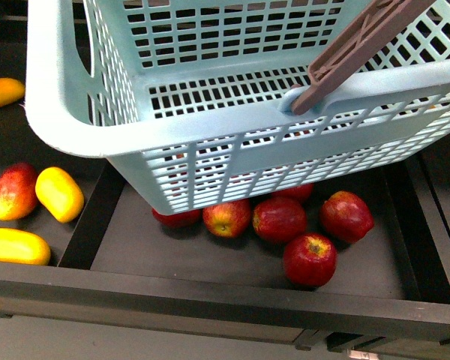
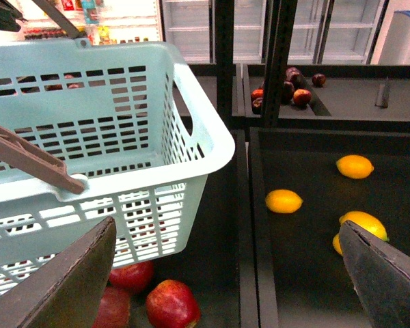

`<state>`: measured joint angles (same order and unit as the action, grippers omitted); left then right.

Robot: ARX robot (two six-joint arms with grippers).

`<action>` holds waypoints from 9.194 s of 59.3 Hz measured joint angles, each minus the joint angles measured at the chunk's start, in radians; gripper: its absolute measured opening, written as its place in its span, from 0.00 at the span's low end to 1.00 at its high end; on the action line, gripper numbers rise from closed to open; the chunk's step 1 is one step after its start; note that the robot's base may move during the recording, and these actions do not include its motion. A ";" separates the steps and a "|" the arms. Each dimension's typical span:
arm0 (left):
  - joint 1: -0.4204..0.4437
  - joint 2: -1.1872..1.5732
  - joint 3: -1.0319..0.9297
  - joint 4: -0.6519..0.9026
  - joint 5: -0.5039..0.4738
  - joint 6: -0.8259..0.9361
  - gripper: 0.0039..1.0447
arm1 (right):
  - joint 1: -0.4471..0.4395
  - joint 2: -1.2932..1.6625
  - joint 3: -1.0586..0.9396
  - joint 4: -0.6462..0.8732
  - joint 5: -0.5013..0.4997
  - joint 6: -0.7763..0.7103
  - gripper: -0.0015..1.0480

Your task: Pick lemon and mango into basket

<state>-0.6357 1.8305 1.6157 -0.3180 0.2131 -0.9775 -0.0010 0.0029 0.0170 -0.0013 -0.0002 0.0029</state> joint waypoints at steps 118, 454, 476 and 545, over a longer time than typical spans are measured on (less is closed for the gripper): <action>0.001 -0.003 -0.001 0.000 -0.002 0.004 0.04 | -0.444 2.258 0.951 0.210 0.116 0.903 0.92; -0.002 -0.005 -0.005 0.001 -0.003 0.007 0.04 | -0.003 0.659 0.001 0.656 0.000 0.003 0.91; -0.002 -0.005 -0.005 0.001 -0.003 0.007 0.04 | -0.003 0.659 0.001 0.656 0.000 0.003 0.92; -0.001 -0.010 -0.012 0.004 -0.001 0.005 0.04 | 0.000 0.657 0.001 0.654 0.000 0.002 0.92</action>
<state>-0.6365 1.8202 1.6039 -0.3138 0.2123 -0.9726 -0.0006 0.6598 0.0181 0.6525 -0.0002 0.0051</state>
